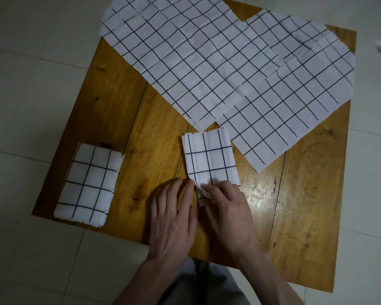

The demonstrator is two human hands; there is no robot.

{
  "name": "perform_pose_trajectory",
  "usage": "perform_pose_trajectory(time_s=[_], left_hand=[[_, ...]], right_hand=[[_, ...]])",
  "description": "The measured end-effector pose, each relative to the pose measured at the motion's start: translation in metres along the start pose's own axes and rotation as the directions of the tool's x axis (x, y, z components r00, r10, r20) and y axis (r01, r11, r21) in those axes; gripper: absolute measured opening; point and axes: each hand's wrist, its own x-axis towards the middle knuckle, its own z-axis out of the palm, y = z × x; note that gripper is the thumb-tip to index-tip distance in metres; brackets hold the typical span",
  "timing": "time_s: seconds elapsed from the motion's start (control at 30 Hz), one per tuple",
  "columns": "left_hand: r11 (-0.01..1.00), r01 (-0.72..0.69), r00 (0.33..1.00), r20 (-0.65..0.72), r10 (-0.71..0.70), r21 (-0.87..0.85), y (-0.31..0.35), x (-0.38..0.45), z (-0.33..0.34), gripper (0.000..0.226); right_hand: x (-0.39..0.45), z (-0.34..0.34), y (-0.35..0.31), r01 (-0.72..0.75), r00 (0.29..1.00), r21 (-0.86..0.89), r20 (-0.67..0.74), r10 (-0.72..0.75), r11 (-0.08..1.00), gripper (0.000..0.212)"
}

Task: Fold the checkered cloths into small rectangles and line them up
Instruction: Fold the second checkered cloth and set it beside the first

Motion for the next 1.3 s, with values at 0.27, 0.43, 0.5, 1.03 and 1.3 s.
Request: perform_pose_trajectory(time_s=[0.27, 0.43, 0.5, 1.03, 1.3], left_hand=[[0.987, -0.163, 0.986, 0.033, 0.163, -0.010, 0.005, -0.004, 0.005, 0.056], [0.959, -0.282, 0.949, 0.153, 0.276, 0.017, 0.008, -0.006, 0.006, 0.053], [0.952, -0.305, 0.939, 0.180, 0.293, 0.041, 0.008, -0.005, 0.006, 0.052], [0.968, -0.106, 0.991, 0.105, 0.084, 0.229, -0.024, 0.029, -0.013, 0.062], [0.927, -0.307, 0.949, 0.144, 0.281, 0.214, -0.014, 0.014, 0.002, 0.061]], right_hand=[[0.012, -0.029, 0.012, -0.003, 0.986, 0.145, 0.163, -0.021, 0.989, 0.043], [0.038, -0.049, 0.052, 0.200, 0.972, -0.009, 0.129, -0.197, 0.980, 0.040], [0.046, -0.048, 0.067, 0.317, 0.935, -0.071, 0.189, -0.299, 0.946, 0.040], [0.000, -0.020, 0.003, -0.056, 0.986, -0.308, 0.131, 0.101, 0.950, 0.058], [0.001, -0.005, -0.014, -0.127, 0.989, -0.282, 0.037, 0.143, 0.951, 0.054]])
